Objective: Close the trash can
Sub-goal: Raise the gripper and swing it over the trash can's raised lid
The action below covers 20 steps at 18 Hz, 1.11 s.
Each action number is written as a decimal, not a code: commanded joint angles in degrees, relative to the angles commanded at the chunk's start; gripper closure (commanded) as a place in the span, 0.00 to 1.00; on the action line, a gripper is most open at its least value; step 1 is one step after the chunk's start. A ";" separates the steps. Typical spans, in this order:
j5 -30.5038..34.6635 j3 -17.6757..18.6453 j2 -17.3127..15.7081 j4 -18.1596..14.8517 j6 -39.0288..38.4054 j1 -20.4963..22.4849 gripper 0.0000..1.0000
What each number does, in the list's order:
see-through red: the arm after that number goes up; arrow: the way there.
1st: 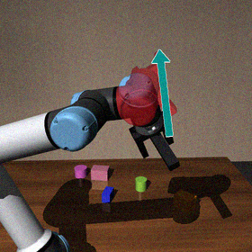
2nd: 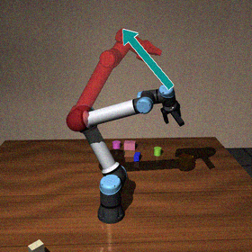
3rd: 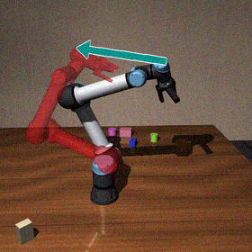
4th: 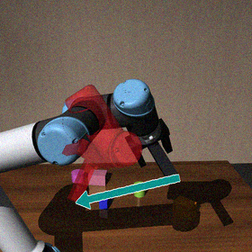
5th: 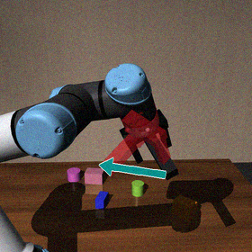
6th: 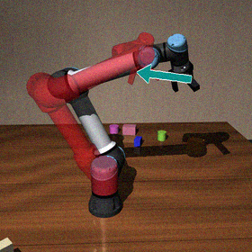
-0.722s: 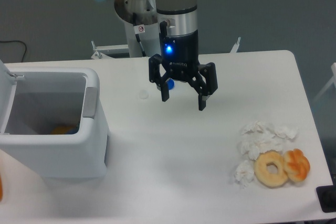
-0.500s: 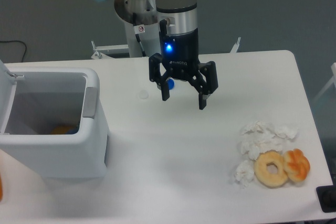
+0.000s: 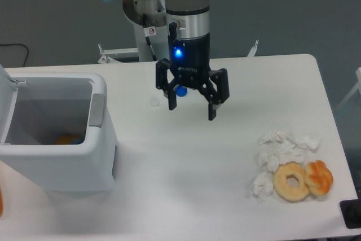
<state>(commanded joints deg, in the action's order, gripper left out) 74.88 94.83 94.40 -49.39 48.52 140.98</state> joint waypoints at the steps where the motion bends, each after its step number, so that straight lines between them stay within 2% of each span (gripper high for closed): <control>1: 0.00 0.00 -0.09 0.00 -0.18 0.00 0.00; 4: -1.84 -1.84 0.09 0.00 -2.45 0.00 0.00; 9: -4.39 -5.18 0.44 0.00 -16.50 -0.18 0.00; 12: -9.12 -5.97 0.09 0.00 -23.72 -0.61 0.00; 16: -16.16 -6.24 -0.70 -0.09 -30.39 -4.74 0.00; 20: -17.05 -6.86 -1.23 -0.09 -34.89 -9.30 0.00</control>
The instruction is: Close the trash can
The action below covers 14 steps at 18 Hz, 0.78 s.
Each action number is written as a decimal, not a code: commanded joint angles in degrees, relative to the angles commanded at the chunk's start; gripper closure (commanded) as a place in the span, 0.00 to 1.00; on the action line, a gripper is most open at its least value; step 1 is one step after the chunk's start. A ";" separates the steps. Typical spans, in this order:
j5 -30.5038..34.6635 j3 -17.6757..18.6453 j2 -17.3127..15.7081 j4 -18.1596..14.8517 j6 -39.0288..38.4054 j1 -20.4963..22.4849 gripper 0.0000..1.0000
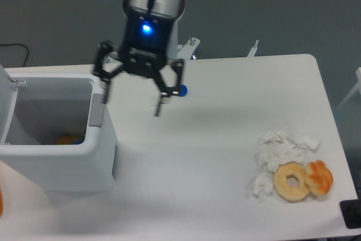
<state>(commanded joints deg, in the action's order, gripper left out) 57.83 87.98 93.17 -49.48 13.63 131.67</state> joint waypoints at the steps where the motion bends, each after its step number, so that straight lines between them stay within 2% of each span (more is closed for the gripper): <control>1: 0.00 -0.09 -0.18 0.00 -0.88 -1.06 0.00; 5: -0.61 -0.09 -2.72 0.00 -5.36 -3.61 0.00; 9: -4.65 0.09 -5.53 -0.09 -11.07 -4.76 0.00; 14: -11.32 -0.09 -6.68 -0.09 -11.79 -5.90 0.00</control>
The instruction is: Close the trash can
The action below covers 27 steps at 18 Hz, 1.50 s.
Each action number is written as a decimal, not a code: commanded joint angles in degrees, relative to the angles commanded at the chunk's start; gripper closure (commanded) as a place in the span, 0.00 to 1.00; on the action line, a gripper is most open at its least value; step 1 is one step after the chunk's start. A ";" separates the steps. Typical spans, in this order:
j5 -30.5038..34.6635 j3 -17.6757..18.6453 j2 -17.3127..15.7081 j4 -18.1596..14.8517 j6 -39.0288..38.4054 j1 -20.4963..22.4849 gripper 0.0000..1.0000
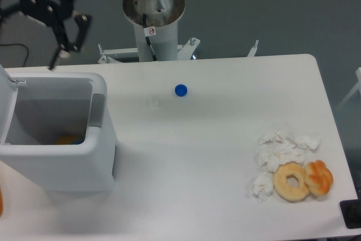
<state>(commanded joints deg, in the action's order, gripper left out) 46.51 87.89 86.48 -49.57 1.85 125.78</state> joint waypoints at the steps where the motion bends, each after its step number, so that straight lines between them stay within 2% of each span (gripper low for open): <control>1: -1.50 0.00 0.17 0.09 0.09 -0.61 0.00; 7: -3.71 -1.58 1.49 0.17 -0.09 -4.83 0.00; 15: -10.47 -0.62 1.93 0.09 0.00 -9.05 0.00; 19: -11.09 -0.70 2.02 0.17 0.00 -10.28 0.00; 27: -11.44 -1.93 5.62 0.35 0.35 -14.68 0.00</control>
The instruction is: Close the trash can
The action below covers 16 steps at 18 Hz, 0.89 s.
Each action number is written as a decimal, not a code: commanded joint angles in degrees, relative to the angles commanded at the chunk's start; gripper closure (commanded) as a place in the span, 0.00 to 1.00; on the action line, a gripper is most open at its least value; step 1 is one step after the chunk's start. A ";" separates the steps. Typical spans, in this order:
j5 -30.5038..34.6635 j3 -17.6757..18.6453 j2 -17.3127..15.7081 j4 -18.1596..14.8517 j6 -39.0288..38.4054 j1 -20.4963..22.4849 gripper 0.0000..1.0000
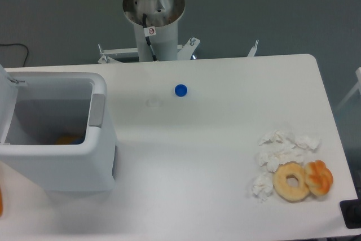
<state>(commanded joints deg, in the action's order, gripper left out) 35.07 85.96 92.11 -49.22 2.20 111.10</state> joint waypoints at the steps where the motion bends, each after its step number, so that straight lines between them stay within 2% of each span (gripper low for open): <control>1: 0.00 -0.18 0.44 0.00 0.00 -0.18 0.00; 16: 0.17 -0.79 3.87 1.05 0.70 -0.97 0.00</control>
<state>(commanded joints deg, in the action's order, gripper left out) 35.24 85.17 95.97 -48.16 2.90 110.13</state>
